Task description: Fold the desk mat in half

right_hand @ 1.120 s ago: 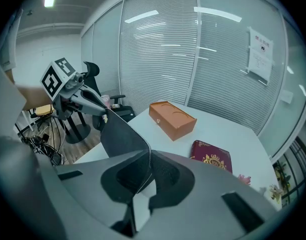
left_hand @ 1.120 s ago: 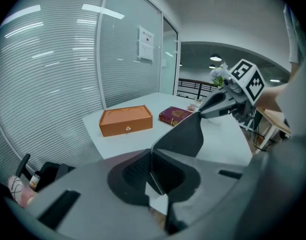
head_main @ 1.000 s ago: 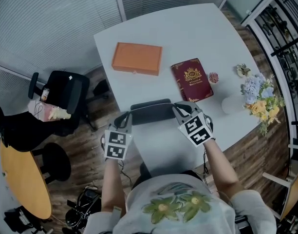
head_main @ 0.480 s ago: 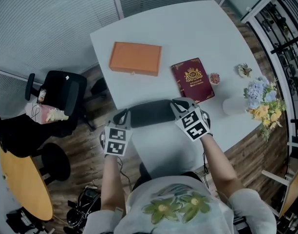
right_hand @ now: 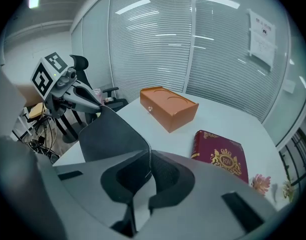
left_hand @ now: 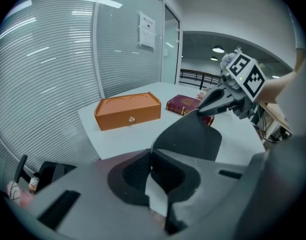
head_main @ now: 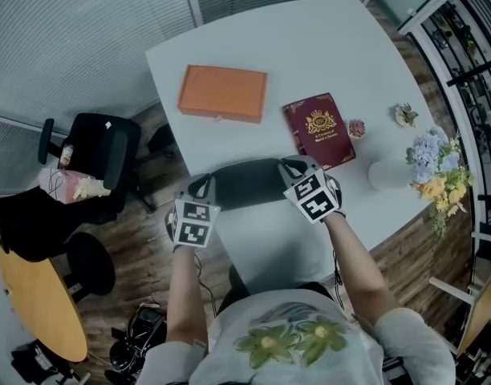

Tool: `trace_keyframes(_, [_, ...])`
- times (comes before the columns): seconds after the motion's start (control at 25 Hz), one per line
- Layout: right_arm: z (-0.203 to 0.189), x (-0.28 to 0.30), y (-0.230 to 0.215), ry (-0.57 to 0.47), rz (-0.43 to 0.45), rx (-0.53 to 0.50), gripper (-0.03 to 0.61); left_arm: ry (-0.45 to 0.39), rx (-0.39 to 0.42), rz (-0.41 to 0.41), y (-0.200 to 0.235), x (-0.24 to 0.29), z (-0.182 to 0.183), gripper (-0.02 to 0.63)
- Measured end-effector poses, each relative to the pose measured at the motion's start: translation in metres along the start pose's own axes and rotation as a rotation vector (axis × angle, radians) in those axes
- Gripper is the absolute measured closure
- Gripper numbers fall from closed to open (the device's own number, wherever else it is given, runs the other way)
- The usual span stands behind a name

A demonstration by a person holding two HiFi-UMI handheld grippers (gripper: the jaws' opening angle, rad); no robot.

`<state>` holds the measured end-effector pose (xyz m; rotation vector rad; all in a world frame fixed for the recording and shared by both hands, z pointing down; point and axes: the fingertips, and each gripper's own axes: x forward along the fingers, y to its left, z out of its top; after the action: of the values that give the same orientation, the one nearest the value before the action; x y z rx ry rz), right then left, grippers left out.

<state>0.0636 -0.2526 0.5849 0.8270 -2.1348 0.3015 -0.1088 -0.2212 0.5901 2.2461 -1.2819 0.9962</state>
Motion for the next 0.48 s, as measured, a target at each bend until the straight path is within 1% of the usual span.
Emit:
trace_keyframes(0.24, [-0.01, 0.016, -0.003, 0.035, 0.0, 0.006, 0.548, 0.072, 0.041, -0.005, 0.001, 0.018, -0.012, 0.598])
trace_keyframes(0.48, [-0.018, 0.03, -0.006, 0.063, 0.004, 0.011, 0.548, 0.101, 0.044, -0.004, 0.003, 0.03, -0.018, 0.598])
